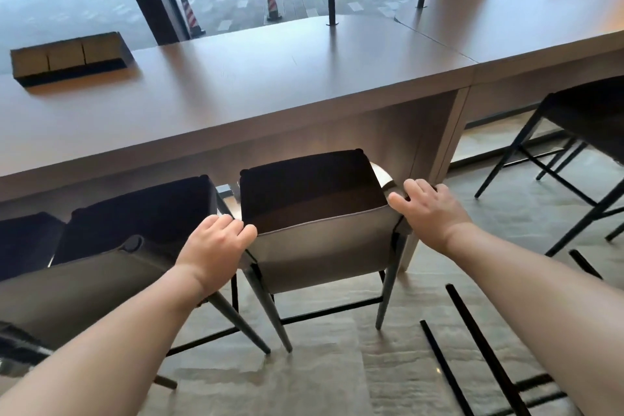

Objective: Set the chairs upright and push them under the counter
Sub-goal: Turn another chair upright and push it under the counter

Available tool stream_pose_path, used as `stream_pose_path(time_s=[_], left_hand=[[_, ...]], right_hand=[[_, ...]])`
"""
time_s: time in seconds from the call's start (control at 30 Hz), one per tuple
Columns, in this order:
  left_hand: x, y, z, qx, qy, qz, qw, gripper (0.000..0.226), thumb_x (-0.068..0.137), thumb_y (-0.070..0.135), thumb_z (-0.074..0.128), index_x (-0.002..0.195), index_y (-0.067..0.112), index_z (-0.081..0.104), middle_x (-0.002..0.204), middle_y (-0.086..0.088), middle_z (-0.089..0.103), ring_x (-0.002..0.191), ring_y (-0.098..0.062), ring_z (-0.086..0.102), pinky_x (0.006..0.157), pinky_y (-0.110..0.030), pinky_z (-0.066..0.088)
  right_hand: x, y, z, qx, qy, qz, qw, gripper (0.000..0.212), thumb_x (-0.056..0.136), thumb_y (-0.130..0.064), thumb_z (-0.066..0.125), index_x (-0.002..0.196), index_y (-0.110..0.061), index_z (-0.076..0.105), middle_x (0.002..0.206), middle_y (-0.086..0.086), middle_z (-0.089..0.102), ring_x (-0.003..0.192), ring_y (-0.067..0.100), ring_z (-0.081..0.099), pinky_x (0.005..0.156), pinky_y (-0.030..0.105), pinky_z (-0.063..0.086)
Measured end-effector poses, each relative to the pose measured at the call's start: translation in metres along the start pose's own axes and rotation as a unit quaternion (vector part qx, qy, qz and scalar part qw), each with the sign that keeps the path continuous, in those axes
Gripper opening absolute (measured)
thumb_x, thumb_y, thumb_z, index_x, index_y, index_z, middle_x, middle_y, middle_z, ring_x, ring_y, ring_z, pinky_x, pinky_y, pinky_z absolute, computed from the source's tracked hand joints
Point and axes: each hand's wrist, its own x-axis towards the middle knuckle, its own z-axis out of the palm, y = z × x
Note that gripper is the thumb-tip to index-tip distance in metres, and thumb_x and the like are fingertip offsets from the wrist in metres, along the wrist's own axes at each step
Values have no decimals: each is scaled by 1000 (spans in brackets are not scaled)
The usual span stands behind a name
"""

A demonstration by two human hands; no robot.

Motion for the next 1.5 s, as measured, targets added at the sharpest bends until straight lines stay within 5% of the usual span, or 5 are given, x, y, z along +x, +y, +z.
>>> stream_pose_path(time_s=[1.17, 1.23, 1.3, 1.4, 1.5], left_hand=[[24, -9, 16, 10, -27, -67, 997, 40, 45, -12, 70, 78, 8, 59, 64, -8, 53, 56, -31, 48, 55, -36, 39], [23, -6, 16, -5, -32, -101, 994, 37, 57, -2, 77, 91, 7, 64, 75, -10, 61, 68, -33, 56, 64, -39, 46], [23, 0, 16, -34, -39, -142, 988, 48, 76, 27, 77, 118, 9, 63, 112, -16, 68, 104, -38, 61, 90, -48, 49], [29, 16, 5, -92, -44, -159, 982, 79, 87, 67, 49, 151, 26, 28, 160, -5, 26, 148, -30, 21, 118, -49, 20], [39, 30, -19, -215, 14, -179, 960, 85, 85, 81, 33, 152, 45, -2, 164, 7, -2, 151, -13, -8, 119, -43, 0]], right_hand=[[60, 15, 17, -4, 89, -37, 995, 61, 62, 7, 67, 116, -19, 53, 101, 12, 54, 90, 30, 51, 67, 41, 45], [60, 13, 15, 1, 71, -25, 997, 62, 71, 0, 62, 126, -22, 43, 114, 11, 52, 105, 30, 48, 81, 46, 45], [58, 9, 14, 9, 32, -13, 999, 65, 79, -12, 56, 138, -24, 30, 131, 11, 46, 123, 31, 39, 101, 53, 34], [50, -2, 6, 97, 35, -18, 995, 67, 88, -45, 46, 147, -28, 17, 156, 9, 26, 146, 29, 13, 117, 57, 6], [37, -19, -19, 254, 114, -33, 960, 70, 88, -62, 37, 148, -31, 18, 160, 2, 19, 148, 19, 6, 118, 54, 8]])
